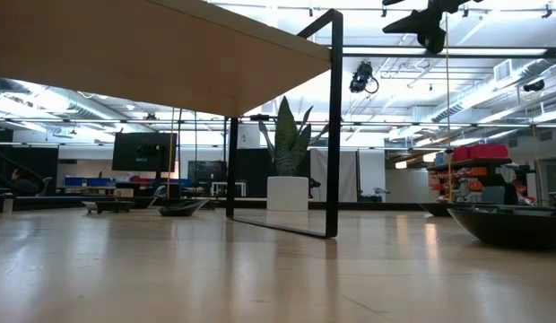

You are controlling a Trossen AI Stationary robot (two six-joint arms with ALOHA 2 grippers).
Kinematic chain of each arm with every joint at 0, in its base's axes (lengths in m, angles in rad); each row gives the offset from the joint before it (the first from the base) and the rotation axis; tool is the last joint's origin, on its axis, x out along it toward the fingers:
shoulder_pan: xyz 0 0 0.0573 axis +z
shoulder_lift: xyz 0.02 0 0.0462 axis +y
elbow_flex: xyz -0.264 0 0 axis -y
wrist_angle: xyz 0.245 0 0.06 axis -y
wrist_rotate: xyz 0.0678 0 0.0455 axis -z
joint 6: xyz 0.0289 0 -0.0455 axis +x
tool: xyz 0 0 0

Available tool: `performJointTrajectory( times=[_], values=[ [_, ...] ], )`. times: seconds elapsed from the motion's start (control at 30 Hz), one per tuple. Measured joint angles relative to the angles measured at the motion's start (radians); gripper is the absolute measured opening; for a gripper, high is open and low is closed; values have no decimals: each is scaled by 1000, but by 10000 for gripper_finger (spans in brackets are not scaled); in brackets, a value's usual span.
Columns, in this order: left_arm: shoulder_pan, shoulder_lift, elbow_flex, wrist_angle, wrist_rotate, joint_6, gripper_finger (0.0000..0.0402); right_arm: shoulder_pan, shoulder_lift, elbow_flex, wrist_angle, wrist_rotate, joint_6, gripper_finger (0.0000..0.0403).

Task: Pick & Place Mini shaped plates
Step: Stack the black drop shaped plate on top of the black drop shaped plate on the shelf, then stack the black square plate on top of the black square plate on the shelf

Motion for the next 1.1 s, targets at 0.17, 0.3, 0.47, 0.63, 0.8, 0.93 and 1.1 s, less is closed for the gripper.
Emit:
performJointTrajectory(
  times=[0.17, 0.3, 0.47, 0.63, 0.8, 0.93, 1.1],
  values=[
    [1, 28, -1, -12, 7, 1, 8, 0, 0, 0, 1, 0, 0, 210],
    [1, 32, -1, -5, 6, 1, 10, 0, 0, 0, 2, 0, 0, 210],
    [1, 32, -1, -5, 9, 1, 27, 0, 0, 0, 1, 0, 0, 210],
    [1, 32, -1, -5, 13, 0, 43, 0, 0, 0, 1, 0, 0, 210],
    [1, 32, 0, -7, 13, 1, 58, 0, 0, 0, 1, 0, 0, 210],
    [9, 32, 38, -42, 10, 3, 67, 0, 0, 0, 1, 0, 0, 210],
    [49, 32, 124, -145, -58, 30, 74, 0, 0, 0, 1, 0, 0, 210]
  ],
)
